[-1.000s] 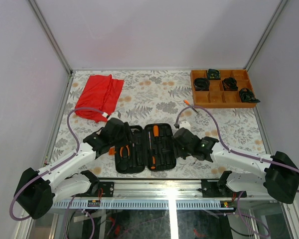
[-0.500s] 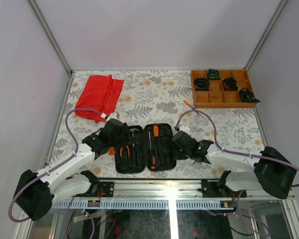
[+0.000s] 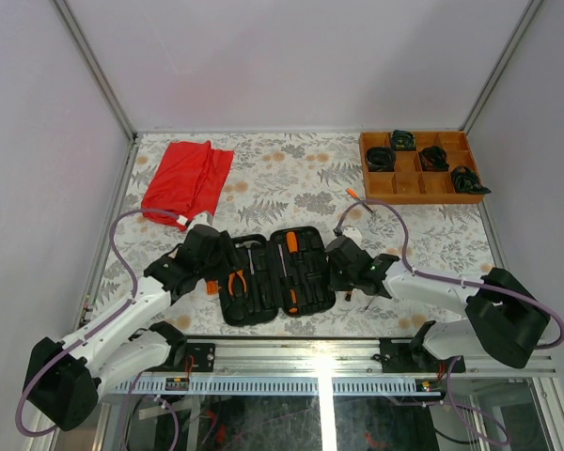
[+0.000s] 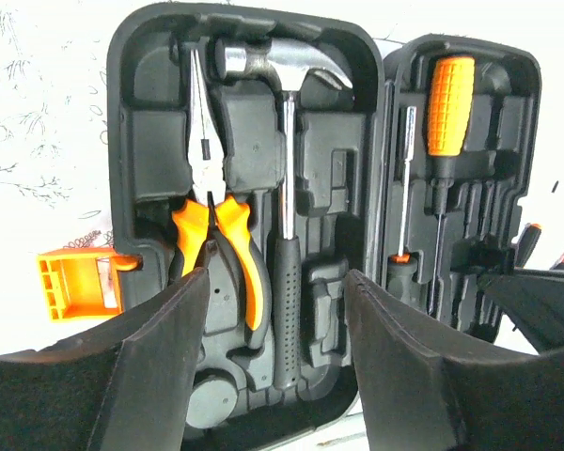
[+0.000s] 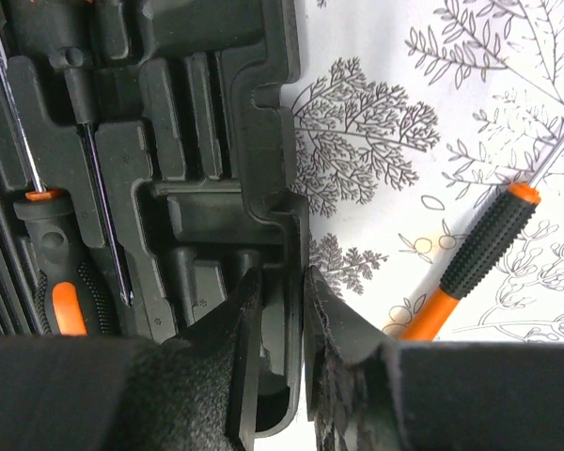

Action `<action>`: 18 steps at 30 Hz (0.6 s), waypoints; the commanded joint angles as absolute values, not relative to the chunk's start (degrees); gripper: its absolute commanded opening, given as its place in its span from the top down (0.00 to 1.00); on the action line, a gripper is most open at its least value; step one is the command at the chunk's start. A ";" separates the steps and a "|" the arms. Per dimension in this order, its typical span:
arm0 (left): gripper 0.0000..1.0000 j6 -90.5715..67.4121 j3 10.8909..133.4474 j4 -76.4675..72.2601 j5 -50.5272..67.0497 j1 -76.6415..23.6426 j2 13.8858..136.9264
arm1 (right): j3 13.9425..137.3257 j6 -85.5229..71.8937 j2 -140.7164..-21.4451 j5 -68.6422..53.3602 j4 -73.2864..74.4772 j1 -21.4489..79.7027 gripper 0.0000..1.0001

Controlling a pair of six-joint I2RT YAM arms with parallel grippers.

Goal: Sort the tools into containers
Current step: Adjust the screwdriver in the storage box.

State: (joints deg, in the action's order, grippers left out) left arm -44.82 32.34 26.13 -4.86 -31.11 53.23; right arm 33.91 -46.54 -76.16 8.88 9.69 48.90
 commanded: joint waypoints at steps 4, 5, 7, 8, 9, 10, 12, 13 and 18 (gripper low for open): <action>0.42 -43.33 35.50 29.14 -3.61 -29.73 52.51 | 37.80 -45.88 -80.86 11.94 7.61 46.01 0.92; 0.41 -43.41 35.77 29.22 -3.63 -29.64 52.43 | 38.18 -45.76 -81.45 11.80 7.05 45.81 0.93; 0.41 -43.58 36.10 29.33 -3.38 -29.49 52.54 | 39.52 -45.07 -82.84 11.01 6.09 45.30 0.93; 0.41 -43.67 36.20 29.35 -3.22 -29.47 52.63 | 40.30 -44.44 -83.59 10.72 5.81 45.13 0.93; 0.41 -43.76 36.33 29.31 -3.17 -29.35 52.64 | 41.39 -43.48 -84.34 10.40 5.98 44.87 0.91; 0.41 -43.77 36.49 29.49 -3.06 -29.31 52.72 | 42.45 -42.30 -84.81 10.34 6.61 44.69 0.85; 0.41 -43.56 37.27 30.40 -3.06 -29.23 52.73 | 44.55 -40.55 -84.46 11.46 8.87 44.32 0.75; 0.42 -43.36 37.86 31.13 -2.96 -29.11 52.66 | 45.16 -39.76 -83.62 12.25 9.69 44.16 0.70; 0.40 -39.99 41.66 34.27 -2.75 -29.09 51.18 | 46.70 -36.69 -76.15 16.66 15.09 43.64 0.51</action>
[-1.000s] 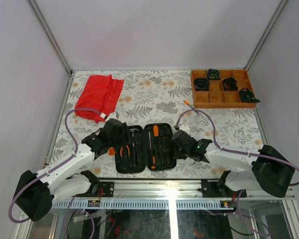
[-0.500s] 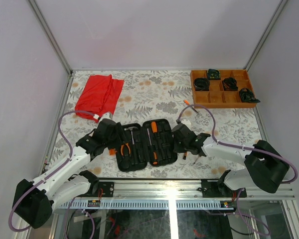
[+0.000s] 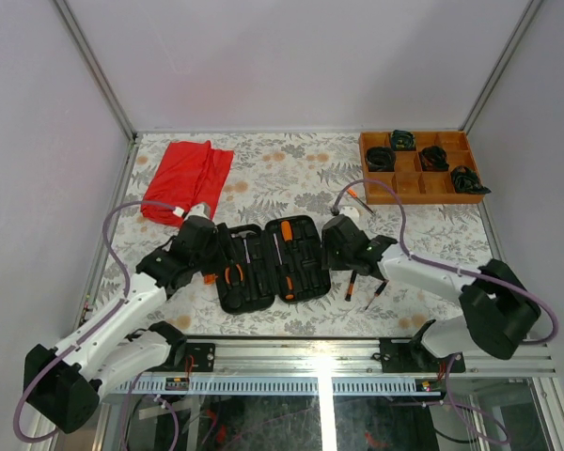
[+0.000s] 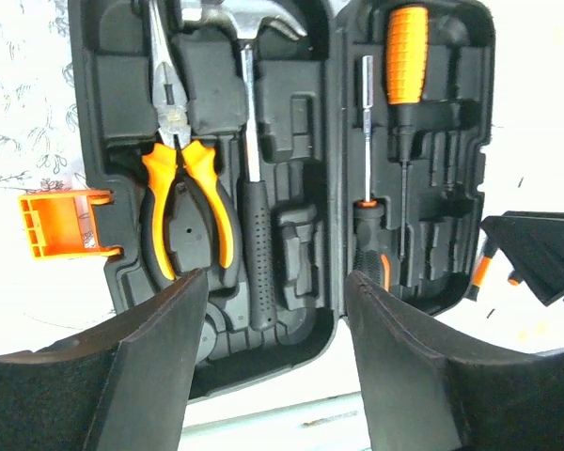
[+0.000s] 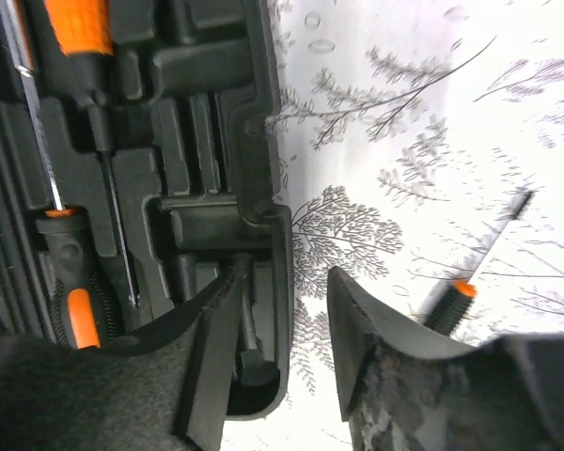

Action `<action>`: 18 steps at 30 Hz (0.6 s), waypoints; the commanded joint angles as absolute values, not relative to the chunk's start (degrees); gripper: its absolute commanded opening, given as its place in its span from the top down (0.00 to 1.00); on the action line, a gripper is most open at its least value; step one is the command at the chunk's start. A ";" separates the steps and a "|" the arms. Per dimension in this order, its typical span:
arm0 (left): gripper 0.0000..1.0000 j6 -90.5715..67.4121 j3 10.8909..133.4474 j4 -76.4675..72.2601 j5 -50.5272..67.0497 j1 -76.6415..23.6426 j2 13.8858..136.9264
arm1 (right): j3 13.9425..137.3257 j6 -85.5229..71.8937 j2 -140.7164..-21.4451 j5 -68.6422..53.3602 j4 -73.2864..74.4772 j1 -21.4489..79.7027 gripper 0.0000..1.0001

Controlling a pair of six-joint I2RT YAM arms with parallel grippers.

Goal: Sort the tools into containers
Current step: Adjust the screwdriver in the storage box, then pick up the screwdriver from the center of the board.

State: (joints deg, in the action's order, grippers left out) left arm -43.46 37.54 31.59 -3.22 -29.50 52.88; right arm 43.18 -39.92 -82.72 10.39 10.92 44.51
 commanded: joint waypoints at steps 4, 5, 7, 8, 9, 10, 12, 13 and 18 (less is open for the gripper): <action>0.38 -37.46 44.41 35.91 -2.98 -29.09 51.17 | 45.56 -37.19 -70.91 21.41 19.94 43.44 0.48; 0.38 -36.67 45.01 35.94 -2.61 -29.11 51.42 | 44.82 -37.64 -69.54 22.26 21.01 43.37 0.48; 0.38 -35.52 46.58 36.52 -2.67 -29.09 52.02 | 42.92 -38.99 -67.17 23.64 22.41 43.12 0.47; 0.37 -34.85 47.27 36.50 -2.72 -29.11 52.11 | 41.84 -39.67 -66.23 24.18 22.84 42.80 0.47; 0.37 -34.28 47.94 36.51 -2.93 -29.09 51.98 | 40.76 -40.35 -65.36 24.56 23.17 42.47 0.47; 0.37 -33.60 48.31 36.48 -3.17 -29.09 51.85 | 39.79 -41.03 -64.66 24.75 23.46 41.94 0.47; 0.36 -32.57 48.78 36.41 -3.79 -29.09 51.74 | 37.51 -42.06 -63.90 24.04 23.39 40.50 0.47; 0.36 -32.37 48.73 36.43 -4.09 -29.09 51.70 | 36.70 -42.44 -63.82 23.02 23.07 39.72 0.47; 0.36 -32.69 47.60 35.52 -3.72 -29.04 51.58 | 33.63 -43.82 -65.27 17.63 19.56 36.71 0.47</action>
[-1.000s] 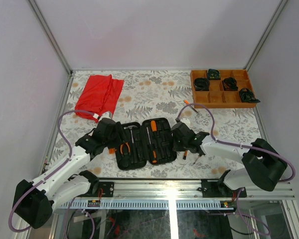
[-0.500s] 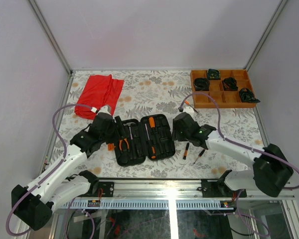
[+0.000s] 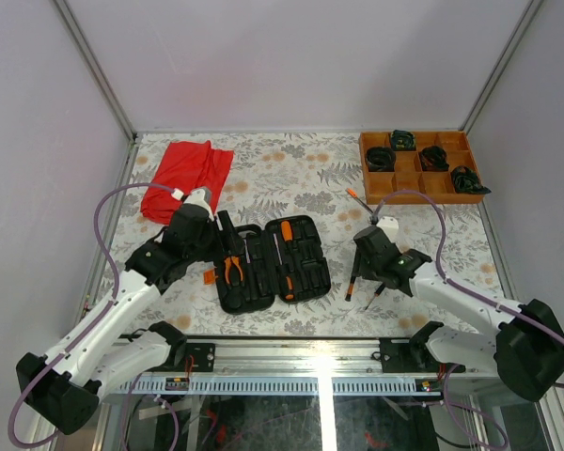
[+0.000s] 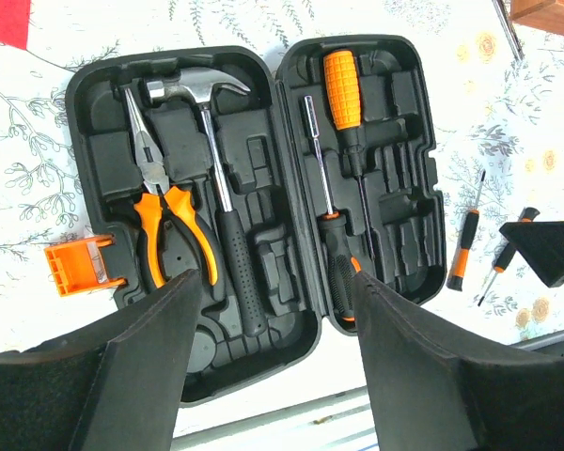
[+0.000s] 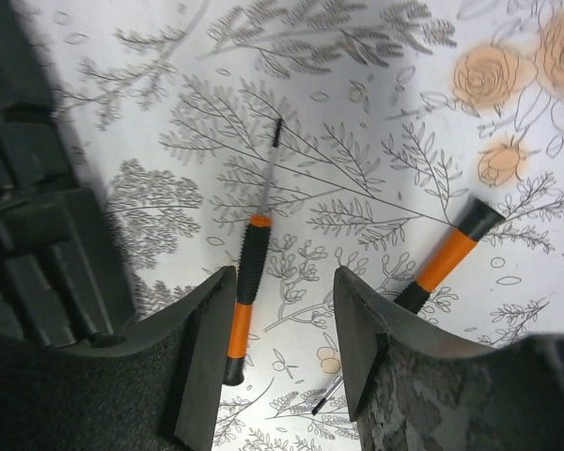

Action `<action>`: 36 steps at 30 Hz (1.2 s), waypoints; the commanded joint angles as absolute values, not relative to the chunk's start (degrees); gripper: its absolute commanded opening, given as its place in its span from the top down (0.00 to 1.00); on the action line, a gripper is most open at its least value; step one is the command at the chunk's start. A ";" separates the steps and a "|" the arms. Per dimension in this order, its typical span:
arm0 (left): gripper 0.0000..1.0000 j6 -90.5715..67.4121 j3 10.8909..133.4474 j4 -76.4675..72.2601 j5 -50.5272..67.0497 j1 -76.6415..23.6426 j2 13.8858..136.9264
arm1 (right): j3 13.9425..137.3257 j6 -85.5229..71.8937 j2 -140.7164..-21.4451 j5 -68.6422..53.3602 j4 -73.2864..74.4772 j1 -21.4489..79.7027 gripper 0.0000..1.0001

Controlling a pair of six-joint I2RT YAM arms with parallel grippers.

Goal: Sort the tools into containers
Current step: Pick up the screwdriver from the center of the board.

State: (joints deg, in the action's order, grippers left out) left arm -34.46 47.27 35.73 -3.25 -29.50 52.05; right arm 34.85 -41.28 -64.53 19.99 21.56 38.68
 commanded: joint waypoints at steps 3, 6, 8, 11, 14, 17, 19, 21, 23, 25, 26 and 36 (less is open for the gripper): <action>0.36 -32.53 47.64 35.47 -4.01 -29.09 51.47 | 33.50 -44.24 -67.37 15.82 18.56 35.56 0.48; 0.35 -32.52 47.64 35.51 -4.02 -29.13 51.26 | 33.53 -43.75 -69.69 13.53 17.33 34.77 0.48; 0.35 -32.45 47.65 35.50 -3.73 -29.09 51.33 | 33.57 -43.52 -70.60 12.64 16.54 34.64 0.49; 0.35 -32.39 47.56 35.26 -3.65 -29.08 51.33 | 33.80 -43.08 -71.69 12.06 15.86 34.50 0.51; 0.35 -32.37 47.55 35.16 -3.39 -29.09 51.59 | 34.50 -42.48 -73.39 11.65 15.78 34.45 0.53; 0.35 -32.34 47.47 34.90 -3.22 -29.09 51.55 | 35.31 -41.95 -75.35 10.88 16.16 34.50 0.55; 0.35 -32.27 47.38 34.81 -3.17 -29.09 51.59 | 35.67 -41.72 -76.43 10.65 16.62 34.45 0.57; 0.35 -32.28 47.44 34.79 -3.17 -29.09 51.68 | 36.00 -41.34 -77.56 10.70 17.15 34.45 0.59; 0.35 -32.39 47.25 34.72 -3.27 -29.09 51.69 | 36.69 -40.64 -78.96 10.87 17.95 34.45 0.62; 0.35 -32.43 47.12 34.55 -3.18 -29.09 51.88 | 37.35 -40.14 -80.27 11.43 18.72 34.50 0.65; 0.35 -32.50 47.11 34.47 -3.19 -29.09 52.00 | 37.59 -40.01 -80.65 11.69 19.01 34.50 0.68; 0.35 -34.80 44.46 31.60 -0.25 -29.11 53.62 | 37.27 -37.60 -75.39 15.34 22.29 34.45 0.86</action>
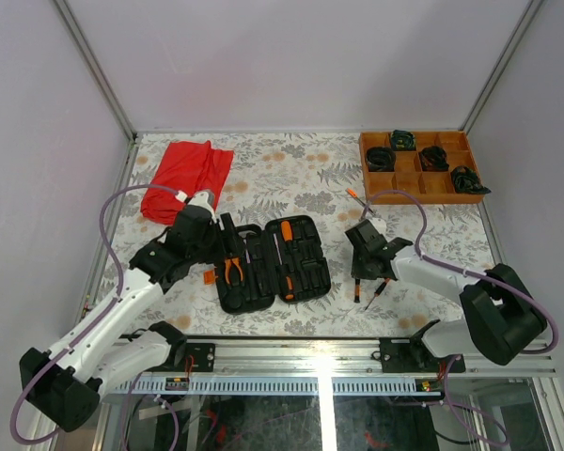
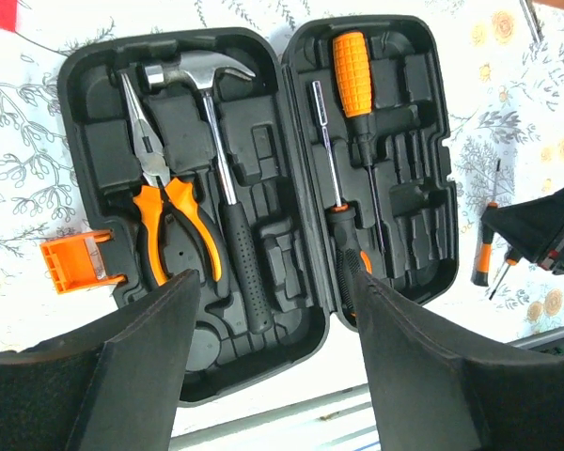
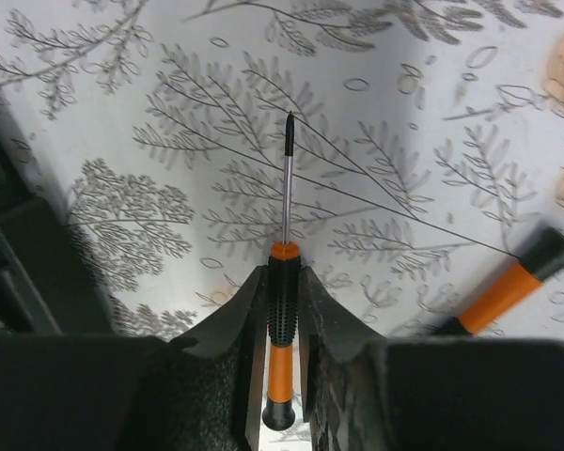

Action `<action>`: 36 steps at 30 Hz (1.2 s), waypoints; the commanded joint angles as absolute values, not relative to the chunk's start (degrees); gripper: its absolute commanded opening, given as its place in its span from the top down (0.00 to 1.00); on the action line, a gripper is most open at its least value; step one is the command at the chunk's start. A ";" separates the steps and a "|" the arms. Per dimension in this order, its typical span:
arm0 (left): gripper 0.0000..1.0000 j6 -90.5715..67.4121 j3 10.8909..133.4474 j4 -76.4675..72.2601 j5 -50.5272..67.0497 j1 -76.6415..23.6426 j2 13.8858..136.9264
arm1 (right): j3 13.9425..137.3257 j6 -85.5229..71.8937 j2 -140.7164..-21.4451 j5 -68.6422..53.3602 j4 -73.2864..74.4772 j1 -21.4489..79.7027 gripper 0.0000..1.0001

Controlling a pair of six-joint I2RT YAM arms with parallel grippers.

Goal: Sort the tools into containers
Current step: Pick up the screwdriver from the center of the board, then place the screwdriver in the storage box.

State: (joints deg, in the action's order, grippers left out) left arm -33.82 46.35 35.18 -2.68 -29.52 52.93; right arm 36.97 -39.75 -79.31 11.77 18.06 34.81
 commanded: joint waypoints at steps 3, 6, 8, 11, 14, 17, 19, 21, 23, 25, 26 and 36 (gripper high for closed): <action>0.35 -35.98 42.27 29.10 1.54 -29.14 54.58 | 37.18 -34.73 -70.83 14.80 21.30 34.46 0.88; 0.36 -37.28 39.48 25.44 2.68 -29.17 55.51 | 37.18 -31.55 -66.79 13.21 18.74 34.50 0.91; 0.37 -38.26 37.98 23.35 3.58 -29.25 56.45 | 38.05 -30.37 -65.16 11.02 17.75 34.45 0.91; 0.38 -39.94 36.05 19.82 4.44 -30.15 57.92 | 39.11 -29.82 -64.52 4.24 14.66 34.48 0.92; 0.39 -41.98 33.97 15.26 3.80 -32.33 59.41 | 39.52 -31.48 -65.49 -2.05 10.47 34.54 0.93; 0.39 -44.20 32.15 10.18 2.97 -35.74 61.68 | 40.18 -33.55 -67.45 -5.91 7.44 34.69 0.94; 0.41 -45.31 31.47 7.94 1.17 -37.90 63.53 | 41.15 -34.29 -69.17 -6.72 6.46 35.29 0.94; 0.43 -45.96 31.36 6.81 -0.13 -39.17 65.75 | 42.14 -34.58 -70.46 -6.70 5.96 36.22 0.94; 0.45 -46.58 31.32 6.49 -1.15 -39.89 67.05 | 43.03 -34.77 -71.67 -6.60 5.30 37.16 0.94; 0.46 -47.14 30.94 6.50 -2.30 -40.19 67.68 | 44.12 -34.71 -73.20 -6.40 4.91 38.07 0.94; 0.46 -47.19 30.76 6.62 -2.68 -40.25 67.87 | 44.77 -34.60 -74.02 -6.27 4.86 38.59 0.94; 0.48 -45.36 31.30 10.85 -10.02 -40.27 71.69 | 48.56 -34.45 -80.51 -3.90 4.35 43.28 0.95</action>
State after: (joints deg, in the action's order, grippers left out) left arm -46.28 31.18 10.92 -5.28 -40.10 69.80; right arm 45.74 -34.11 -79.18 -5.06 6.44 41.58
